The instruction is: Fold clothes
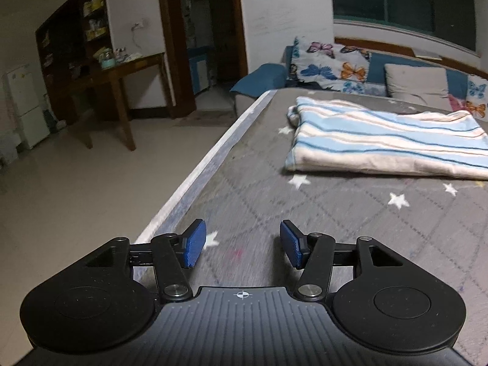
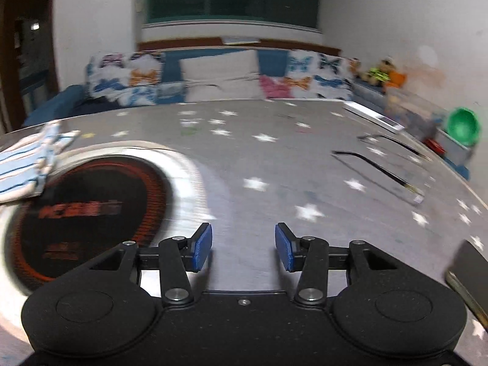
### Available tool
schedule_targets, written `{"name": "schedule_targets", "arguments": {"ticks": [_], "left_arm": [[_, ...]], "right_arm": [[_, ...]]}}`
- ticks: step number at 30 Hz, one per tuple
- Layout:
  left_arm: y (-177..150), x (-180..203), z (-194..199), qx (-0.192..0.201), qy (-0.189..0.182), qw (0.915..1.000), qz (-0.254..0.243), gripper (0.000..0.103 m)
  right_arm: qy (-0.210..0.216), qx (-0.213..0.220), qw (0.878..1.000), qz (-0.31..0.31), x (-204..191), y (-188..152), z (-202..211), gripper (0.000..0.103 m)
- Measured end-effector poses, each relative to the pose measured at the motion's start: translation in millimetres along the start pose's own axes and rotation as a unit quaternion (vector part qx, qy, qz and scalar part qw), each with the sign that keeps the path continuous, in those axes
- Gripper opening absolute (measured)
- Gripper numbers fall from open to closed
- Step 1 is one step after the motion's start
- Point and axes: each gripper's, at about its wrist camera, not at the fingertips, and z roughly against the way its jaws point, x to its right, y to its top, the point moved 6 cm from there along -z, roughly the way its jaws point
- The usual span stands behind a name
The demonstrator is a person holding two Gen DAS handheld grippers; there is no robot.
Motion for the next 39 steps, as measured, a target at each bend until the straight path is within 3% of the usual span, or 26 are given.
{"name": "schedule_targets", "arguments": {"ticks": [3,8,10,16,26,28,39], "left_arm": [[-0.5,-2.9,-1.9,-0.01,0.0,0.9999,0.012,0.064],[-3.0,-4.4,-0.9,-0.013,0.002,0.9996,0.025,0.068],[-3.8,-3.1,-0.6,-0.015,-0.002,0.9995,0.028,0.077],[-5.5,4.2,-0.4,-0.022,-0.013,0.9992,0.031,0.088],[-7.2,10.6,-1.4,-0.028,-0.032,0.9988,0.023,0.097],[-7.0,10.9,-4.4,-0.03,-0.035,0.9987,0.024,0.099],[-8.2,11.5,-5.8,-0.034,-0.043,0.9982,0.025,0.102]], "right_arm": [[-0.01,-0.002,1.0,-0.014,18.8,-4.7,-5.8,0.055],[-0.015,-0.005,1.0,-0.022,34.0,-10.3,-13.1,0.062],[-0.012,-0.004,1.0,-0.021,36.3,-10.7,-15.5,0.065],[-0.003,-0.008,1.0,-0.025,42.6,-9.2,-18.6,0.077],[-0.005,-0.011,1.0,-0.026,48.4,-10.2,-22.8,0.088],[-0.006,-0.017,0.999,-0.027,48.8,-10.6,-25.3,0.103],[-0.005,-0.023,0.999,-0.029,50.6,-10.7,-27.7,0.103]]}}
